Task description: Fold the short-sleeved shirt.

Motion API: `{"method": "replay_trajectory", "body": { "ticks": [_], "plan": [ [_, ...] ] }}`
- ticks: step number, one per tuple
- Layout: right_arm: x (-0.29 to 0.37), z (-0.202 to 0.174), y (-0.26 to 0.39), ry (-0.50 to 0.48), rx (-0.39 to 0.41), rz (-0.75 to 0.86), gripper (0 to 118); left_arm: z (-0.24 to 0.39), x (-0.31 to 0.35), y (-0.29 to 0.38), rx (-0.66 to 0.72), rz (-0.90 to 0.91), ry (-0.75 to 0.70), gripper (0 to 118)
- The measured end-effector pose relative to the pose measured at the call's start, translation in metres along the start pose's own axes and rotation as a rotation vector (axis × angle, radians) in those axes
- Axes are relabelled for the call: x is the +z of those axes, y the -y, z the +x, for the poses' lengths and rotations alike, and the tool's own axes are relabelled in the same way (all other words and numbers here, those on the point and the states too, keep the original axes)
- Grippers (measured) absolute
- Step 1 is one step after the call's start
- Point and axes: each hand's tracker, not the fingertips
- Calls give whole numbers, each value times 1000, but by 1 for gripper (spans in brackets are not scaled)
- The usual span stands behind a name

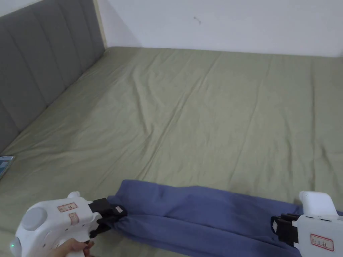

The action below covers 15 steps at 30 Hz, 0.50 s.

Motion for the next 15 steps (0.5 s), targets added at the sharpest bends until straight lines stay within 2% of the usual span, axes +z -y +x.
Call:
{"method": "replay_trajectory", "body": {
  "ticks": [2,4,7,11,15],
  "plan": [
    [5,8,2,-10,-10,2,1,31,4,4,-133,9,-89,9],
    [10,15,5,3,-15,3,1,66,15,12,-243,42,-99,9],
    [19,30,11,28,-51,25,1,133,28,41,-452,49,-29,9],
    [30,55,21,21,-156,59,1,207,11,90,-768,-39,41,9],
    [41,80,36,69,-207,76,1,255,-27,159,-953,-195,144,9]
  ]
}}
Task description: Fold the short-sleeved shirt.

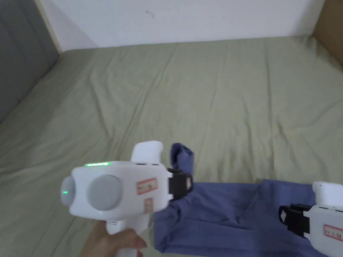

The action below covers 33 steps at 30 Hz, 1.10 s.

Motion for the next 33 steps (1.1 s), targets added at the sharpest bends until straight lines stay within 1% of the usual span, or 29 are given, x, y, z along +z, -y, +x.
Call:
{"method": "replay_trajectory", "body": {
  "ticks": [1,2,3,4,5,6,7,8,10,11,12,13,14,15,17,18,21,24,26,27,28,30,31,33],
  "plan": [
    [3,8,4,8,-22,4,1,14,-18,3,-38,-15,7,10],
    [5,14,6,15,-42,4,1,24,-34,5,-69,-39,22,15],
    [8,22,10,20,-61,2,1,33,-52,9,-77,-82,42,29],
    [11,30,14,35,-79,3,1,36,-67,13,-87,-125,59,56],
    [13,37,18,50,-96,2,1,39,-82,17,-90,-174,97,99],
    [15,43,21,60,-111,0,1,39,-94,22,-58,-203,121,115],
    [18,49,25,69,-127,-1,1,38,-102,26,-31,-225,124,115],
    [20,55,28,77,-142,0,1,35,-99,28,-6,-228,115,108],
    [26,63,34,81,-172,6,1,20,-94,28,54,-200,126,106],
    [28,66,36,83,-183,11,1,13,-88,26,86,-185,105,98],
    [30,68,37,87,-191,14,1,4,-80,24,124,-161,79,80],
    [32,68,38,97,-196,20,1,-6,-71,22,162,-129,54,49],
    [35,65,39,120,-183,42,1,-16,-63,21,203,-88,41,8],
    [37,62,40,128,-161,55,1,-24,-60,21,221,-69,16,4],
    [40,56,39,143,-136,78,1,-35,-56,20,236,-54,-58,4],
    [40,54,39,140,-133,82,1,-39,-59,20,221,-88,-82,4],
    [37,51,36,110,-143,91,1,-35,-80,29,207,-152,-50,4],
    [30,50,38,95,-155,81,1,-13,-108,40,149,-218,0,4],
    [28,49,40,85,-164,71,1,0,-125,45,136,-261,40,4],
    [28,49,42,79,-167,67,1,3,-133,47,140,-286,63,4],
    [29,49,44,72,-171,62,1,7,-142,51,174,-314,81,4],
    [32,47,47,74,-162,48,1,16,-149,54,177,-319,88,3],
    [33,45,49,80,-146,45,1,23,-145,52,170,-320,88,3],
    [35,44,51,94,-123,35,1,38,-141,50,87,-299,125,3]
  ]
}}
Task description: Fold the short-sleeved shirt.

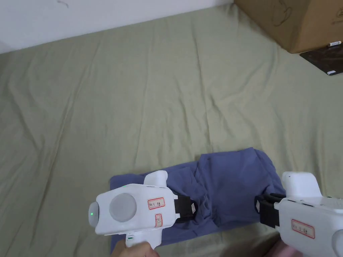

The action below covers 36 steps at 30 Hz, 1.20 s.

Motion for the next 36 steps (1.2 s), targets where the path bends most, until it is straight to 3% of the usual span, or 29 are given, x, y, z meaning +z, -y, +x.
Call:
{"method": "replay_trajectory", "body": {
  "ticks": [5,9,13,18,24,25,26,28,29,36],
  "plan": [
    [-1,3,1,5,-22,-8,1,25,-26,4,-95,-86,-49,4],
    [-1,3,2,-2,-48,-14,1,33,-31,8,-81,-118,65,4],
    [3,0,0,9,-53,-20,1,24,-6,8,-80,-78,72,4],
    [8,-9,-6,13,-29,-10,1,-48,70,7,109,82,201,4],
    [2,-31,-12,-17,-2,-11,1,-165,130,31,335,212,161,4],
    [1,-36,-13,-21,6,-16,1,-173,131,33,331,208,156,7],
    [0,-41,-14,-27,19,-20,1,-183,131,36,334,205,160,30],
    [-3,-52,-16,-29,40,-34,1,-196,121,37,359,166,223,89],
    [-4,-57,-16,-29,56,-39,1,-199,114,38,388,159,252,103],
    [-6,-86,-14,-45,117,-64,1,-195,81,41,518,195,482,103]
  ]
}}
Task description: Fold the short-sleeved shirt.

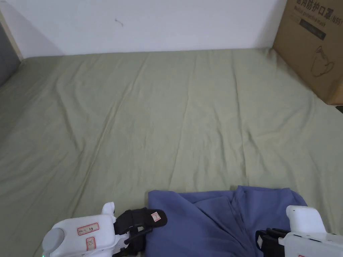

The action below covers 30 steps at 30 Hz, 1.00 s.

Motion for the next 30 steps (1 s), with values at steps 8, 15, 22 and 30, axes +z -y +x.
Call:
{"method": "replay_trajectory", "body": {
  "ticks": [8,15,22,30],
  "plan": [
    [-7,-16,0,1,47,-41,1,-16,-2,-9,-148,-66,-151,14],
    [-13,-24,-4,4,44,-47,1,-9,51,-26,-241,-63,-245,13],
    [-20,-26,-4,-17,57,-64,1,-12,175,-50,-249,61,-511,13],
    [-27,-23,2,-31,43,-85,1,20,226,-39,-201,176,-598,13]
  ]
}}
